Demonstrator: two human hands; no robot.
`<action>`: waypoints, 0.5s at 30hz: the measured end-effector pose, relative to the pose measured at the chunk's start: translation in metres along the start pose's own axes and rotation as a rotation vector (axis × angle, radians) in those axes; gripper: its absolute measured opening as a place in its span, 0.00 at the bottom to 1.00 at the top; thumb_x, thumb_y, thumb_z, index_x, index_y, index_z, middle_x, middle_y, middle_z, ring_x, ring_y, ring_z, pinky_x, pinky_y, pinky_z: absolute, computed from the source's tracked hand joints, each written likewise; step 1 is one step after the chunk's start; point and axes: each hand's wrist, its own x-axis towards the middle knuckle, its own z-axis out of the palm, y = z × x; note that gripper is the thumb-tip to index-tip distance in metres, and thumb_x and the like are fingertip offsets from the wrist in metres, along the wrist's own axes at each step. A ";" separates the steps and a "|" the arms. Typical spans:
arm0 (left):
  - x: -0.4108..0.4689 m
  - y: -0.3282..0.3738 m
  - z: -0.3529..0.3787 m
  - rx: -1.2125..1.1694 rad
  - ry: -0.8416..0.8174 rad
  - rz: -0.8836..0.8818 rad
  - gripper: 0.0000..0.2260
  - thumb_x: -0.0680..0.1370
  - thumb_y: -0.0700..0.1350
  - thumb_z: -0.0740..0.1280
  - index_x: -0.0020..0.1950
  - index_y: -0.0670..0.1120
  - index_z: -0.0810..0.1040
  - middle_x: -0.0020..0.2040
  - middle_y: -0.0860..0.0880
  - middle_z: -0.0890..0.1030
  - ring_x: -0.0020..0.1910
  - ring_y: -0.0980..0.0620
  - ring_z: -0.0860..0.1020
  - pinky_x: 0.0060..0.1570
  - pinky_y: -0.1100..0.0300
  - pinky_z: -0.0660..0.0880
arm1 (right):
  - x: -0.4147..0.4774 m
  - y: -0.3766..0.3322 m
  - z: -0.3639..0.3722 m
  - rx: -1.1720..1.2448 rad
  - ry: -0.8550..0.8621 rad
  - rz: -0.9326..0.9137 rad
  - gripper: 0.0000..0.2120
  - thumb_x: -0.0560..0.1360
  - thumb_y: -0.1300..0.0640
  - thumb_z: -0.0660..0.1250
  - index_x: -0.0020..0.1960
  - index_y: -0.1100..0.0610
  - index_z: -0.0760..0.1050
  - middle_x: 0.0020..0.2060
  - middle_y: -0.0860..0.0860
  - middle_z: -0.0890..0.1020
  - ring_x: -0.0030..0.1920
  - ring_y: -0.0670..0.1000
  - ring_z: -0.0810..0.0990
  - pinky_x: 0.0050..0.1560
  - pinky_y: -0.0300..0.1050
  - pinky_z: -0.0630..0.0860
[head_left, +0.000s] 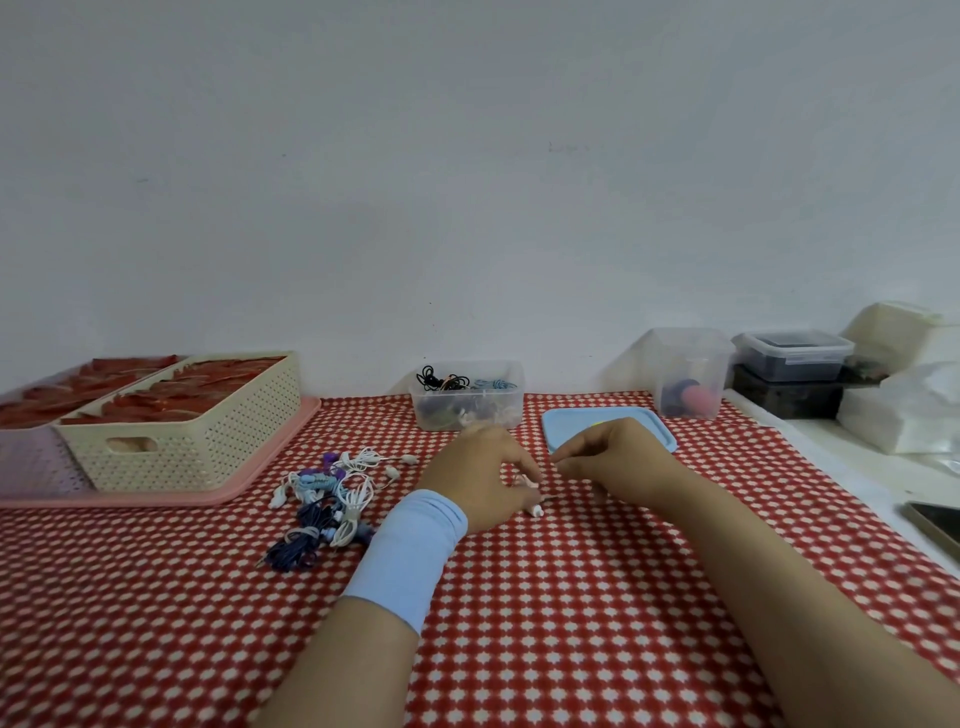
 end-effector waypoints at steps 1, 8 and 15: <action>-0.001 0.001 0.000 0.028 -0.052 0.010 0.08 0.72 0.55 0.74 0.50 0.59 0.84 0.58 0.59 0.77 0.62 0.55 0.70 0.65 0.52 0.69 | 0.000 0.000 0.000 -0.001 0.008 0.001 0.06 0.74 0.61 0.75 0.42 0.50 0.86 0.41 0.45 0.87 0.28 0.40 0.79 0.33 0.34 0.76; 0.003 -0.002 0.007 0.007 -0.141 0.026 0.07 0.74 0.54 0.73 0.50 0.57 0.85 0.54 0.59 0.76 0.57 0.57 0.72 0.61 0.54 0.72 | -0.002 -0.003 0.001 0.068 0.021 0.026 0.04 0.73 0.61 0.76 0.43 0.54 0.86 0.40 0.46 0.87 0.26 0.42 0.78 0.32 0.36 0.77; 0.003 0.005 0.013 -0.495 0.035 -0.135 0.08 0.81 0.47 0.64 0.54 0.50 0.83 0.47 0.56 0.83 0.46 0.61 0.79 0.50 0.66 0.74 | -0.006 -0.011 -0.005 0.382 -0.014 0.081 0.04 0.75 0.58 0.74 0.47 0.57 0.87 0.37 0.51 0.85 0.27 0.47 0.73 0.25 0.38 0.66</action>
